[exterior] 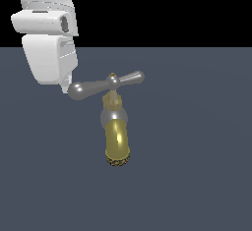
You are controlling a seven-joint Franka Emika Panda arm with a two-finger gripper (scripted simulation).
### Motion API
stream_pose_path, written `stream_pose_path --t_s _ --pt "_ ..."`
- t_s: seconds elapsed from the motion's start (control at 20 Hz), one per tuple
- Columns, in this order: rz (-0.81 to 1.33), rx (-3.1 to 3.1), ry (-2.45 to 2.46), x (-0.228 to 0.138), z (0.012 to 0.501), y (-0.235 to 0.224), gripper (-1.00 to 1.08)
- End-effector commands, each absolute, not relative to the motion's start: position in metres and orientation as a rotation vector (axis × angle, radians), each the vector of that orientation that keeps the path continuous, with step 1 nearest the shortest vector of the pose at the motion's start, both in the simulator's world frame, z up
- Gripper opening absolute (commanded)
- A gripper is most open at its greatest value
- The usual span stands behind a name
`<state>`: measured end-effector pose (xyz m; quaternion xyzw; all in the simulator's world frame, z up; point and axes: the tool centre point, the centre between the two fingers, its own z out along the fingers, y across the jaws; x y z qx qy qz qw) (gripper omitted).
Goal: Turn on the faucet by rotating a designated handle.
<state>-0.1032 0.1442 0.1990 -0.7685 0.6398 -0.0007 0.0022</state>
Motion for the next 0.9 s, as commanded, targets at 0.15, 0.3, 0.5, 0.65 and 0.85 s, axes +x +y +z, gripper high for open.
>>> stream_pose_path --t_s 0.15,0.3,0.5,0.65,0.85 --pt "-0.001 -2.408 2.011 -0.111 0.199 0.134 -1.0" --pt "-0.001 -2.408 2.012 -0.117 0.199 0.128 -1.0" --pt "-0.001 -2.408 2.012 -0.125 0.199 0.119 -1.0" --pt "-0.001 -2.409 2.013 -0.131 0.199 0.112 -1.0" --pt "-0.001 -2.409 2.013 -0.14 0.199 0.103 -1.0"
